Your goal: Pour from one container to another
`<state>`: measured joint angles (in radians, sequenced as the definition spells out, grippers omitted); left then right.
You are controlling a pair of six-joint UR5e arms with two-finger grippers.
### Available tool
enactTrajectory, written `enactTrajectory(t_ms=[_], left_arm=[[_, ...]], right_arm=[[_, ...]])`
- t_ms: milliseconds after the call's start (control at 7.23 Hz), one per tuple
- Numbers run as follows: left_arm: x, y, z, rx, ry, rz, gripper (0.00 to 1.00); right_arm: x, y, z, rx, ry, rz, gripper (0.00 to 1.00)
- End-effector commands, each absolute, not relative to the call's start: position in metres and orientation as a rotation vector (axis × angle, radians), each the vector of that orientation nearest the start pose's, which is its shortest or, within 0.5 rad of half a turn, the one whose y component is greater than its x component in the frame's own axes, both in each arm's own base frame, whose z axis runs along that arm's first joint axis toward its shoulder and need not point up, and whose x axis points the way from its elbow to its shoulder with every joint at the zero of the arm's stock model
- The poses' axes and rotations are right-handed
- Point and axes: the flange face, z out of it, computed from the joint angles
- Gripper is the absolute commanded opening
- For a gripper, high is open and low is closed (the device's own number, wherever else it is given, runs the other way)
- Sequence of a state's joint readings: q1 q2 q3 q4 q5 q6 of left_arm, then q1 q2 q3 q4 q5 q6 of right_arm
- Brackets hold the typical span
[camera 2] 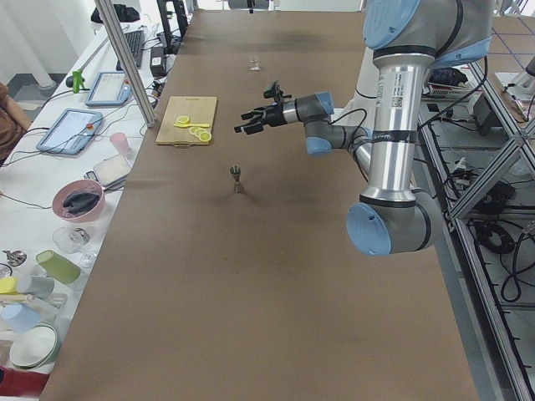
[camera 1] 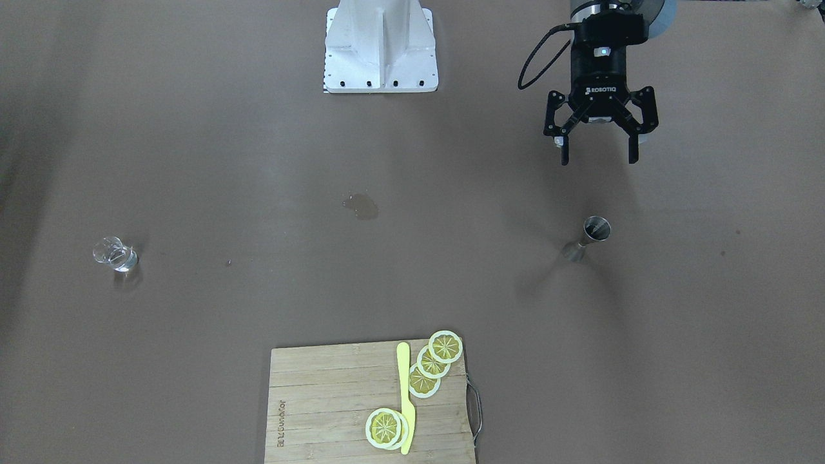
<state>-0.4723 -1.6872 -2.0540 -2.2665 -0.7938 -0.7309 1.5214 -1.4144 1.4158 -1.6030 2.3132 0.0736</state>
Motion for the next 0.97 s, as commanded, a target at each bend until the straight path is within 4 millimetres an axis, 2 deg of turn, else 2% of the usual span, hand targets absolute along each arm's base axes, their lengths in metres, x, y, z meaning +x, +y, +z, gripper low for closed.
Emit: enactTrajectory(t_ms=[0,138,277,415,553,691,830], left_arm=[[0.332,-0.488,0.267,1.197,0.544,-0.058,0.99],[0.327,-0.543,0.280,1.086,0.593,0.021,0.99],[0.326,-0.579,0.285,1.039,0.563,0.078,0.99],[0.323,-0.597,0.296,0.996,0.462,0.149,0.99],[0.307,-0.612,0.299,0.965,0.456,0.190,0.99],[0.261,-0.631,0.307,0.886,0.520,0.195,0.99],[0.203,-0.645,0.321,0.786,0.545,0.208,0.99]], right_arm=[[0.039,-0.558,0.659,-0.076,-0.739,0.035,1.00],[0.039,-0.558,0.660,-0.078,-0.738,0.036,1.00],[0.039,-0.558,0.660,-0.078,-0.737,0.037,1.00],[0.039,-0.558,0.660,-0.078,-0.737,0.037,1.00],[0.039,-0.557,0.661,-0.080,-0.737,0.038,1.00],[0.039,-0.557,0.661,-0.080,-0.737,0.038,1.00],[0.038,-0.558,0.660,-0.079,-0.736,0.036,1.00]])
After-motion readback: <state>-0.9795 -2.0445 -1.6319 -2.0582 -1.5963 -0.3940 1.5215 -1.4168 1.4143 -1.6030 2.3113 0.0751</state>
